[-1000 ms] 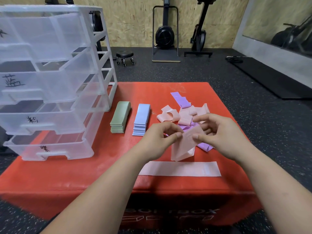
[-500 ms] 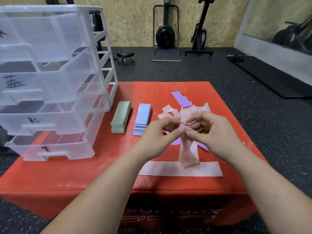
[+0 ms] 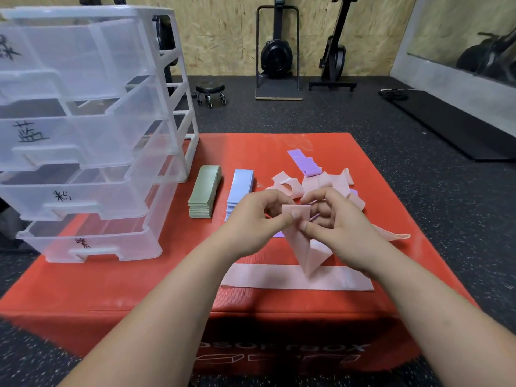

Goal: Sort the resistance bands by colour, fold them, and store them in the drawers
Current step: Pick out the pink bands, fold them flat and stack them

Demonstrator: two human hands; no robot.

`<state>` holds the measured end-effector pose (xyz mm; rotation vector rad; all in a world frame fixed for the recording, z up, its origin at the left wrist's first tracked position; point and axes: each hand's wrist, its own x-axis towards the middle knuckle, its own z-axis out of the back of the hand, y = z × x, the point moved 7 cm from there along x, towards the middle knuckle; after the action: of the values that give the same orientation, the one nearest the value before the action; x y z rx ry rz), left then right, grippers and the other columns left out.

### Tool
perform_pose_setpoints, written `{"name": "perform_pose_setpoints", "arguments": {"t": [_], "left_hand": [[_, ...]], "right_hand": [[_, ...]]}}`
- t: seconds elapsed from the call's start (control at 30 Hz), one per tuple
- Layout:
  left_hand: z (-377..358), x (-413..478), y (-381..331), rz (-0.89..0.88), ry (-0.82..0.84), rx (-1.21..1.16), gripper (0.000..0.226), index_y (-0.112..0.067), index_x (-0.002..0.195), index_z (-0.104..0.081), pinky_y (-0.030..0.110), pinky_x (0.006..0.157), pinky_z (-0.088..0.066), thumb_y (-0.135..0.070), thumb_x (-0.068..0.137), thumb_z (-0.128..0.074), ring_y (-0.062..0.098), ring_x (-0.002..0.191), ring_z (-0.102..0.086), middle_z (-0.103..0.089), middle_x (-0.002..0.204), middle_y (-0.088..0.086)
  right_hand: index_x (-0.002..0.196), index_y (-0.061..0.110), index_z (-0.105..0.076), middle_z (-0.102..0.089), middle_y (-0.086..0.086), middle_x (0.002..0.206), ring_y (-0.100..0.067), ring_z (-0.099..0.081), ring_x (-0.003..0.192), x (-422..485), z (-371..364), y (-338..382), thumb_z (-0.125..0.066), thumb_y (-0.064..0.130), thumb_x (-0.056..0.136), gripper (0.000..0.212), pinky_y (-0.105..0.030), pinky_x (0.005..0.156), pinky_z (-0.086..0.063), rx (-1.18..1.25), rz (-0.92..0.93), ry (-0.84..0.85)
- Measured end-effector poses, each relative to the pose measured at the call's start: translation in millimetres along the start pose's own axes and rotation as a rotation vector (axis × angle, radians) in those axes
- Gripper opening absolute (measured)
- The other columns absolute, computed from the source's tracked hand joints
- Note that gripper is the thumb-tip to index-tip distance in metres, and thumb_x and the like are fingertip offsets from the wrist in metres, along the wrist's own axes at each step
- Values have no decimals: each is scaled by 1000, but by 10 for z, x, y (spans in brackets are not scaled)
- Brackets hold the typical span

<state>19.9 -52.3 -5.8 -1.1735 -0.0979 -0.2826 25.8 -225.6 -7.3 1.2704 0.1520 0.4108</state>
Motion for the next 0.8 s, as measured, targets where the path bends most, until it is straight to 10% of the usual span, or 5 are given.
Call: {"name": "perform_pose_setpoints", "arguments": {"t": [0.27,0.57,0.8], "left_hand": [[313,-65,-17,24,-305,-249,7,-17,96,-75,32,67,-50,-22,100,-73,19,75,-55,-61,81,19],[593,-245,257,214,-390,-219,17,-7,103,-74,25,68,-55,-24,102,-72,9,75,-67,-76,94,15],[584,-449,475,340,-377,-348,18,-11,102,-73,35,76,-53,-28,99,-75,13,77,-70,-78,92,7]], "right_hand": [[115,27,-70,-77,5,105,-17,-73,101,4,-208,-207,-77,11,90,30,-46,97,-58,-214,-31,189],[91,19,-74,-65,13,73,-4,-55,67,-54,117,-287,-63,24,104,18,-21,66,-45,-145,-38,144],[120,28,-73,-76,3,97,-16,-67,85,-245,205,-521,-86,29,86,36,-34,82,-53,-79,-190,327]]}}
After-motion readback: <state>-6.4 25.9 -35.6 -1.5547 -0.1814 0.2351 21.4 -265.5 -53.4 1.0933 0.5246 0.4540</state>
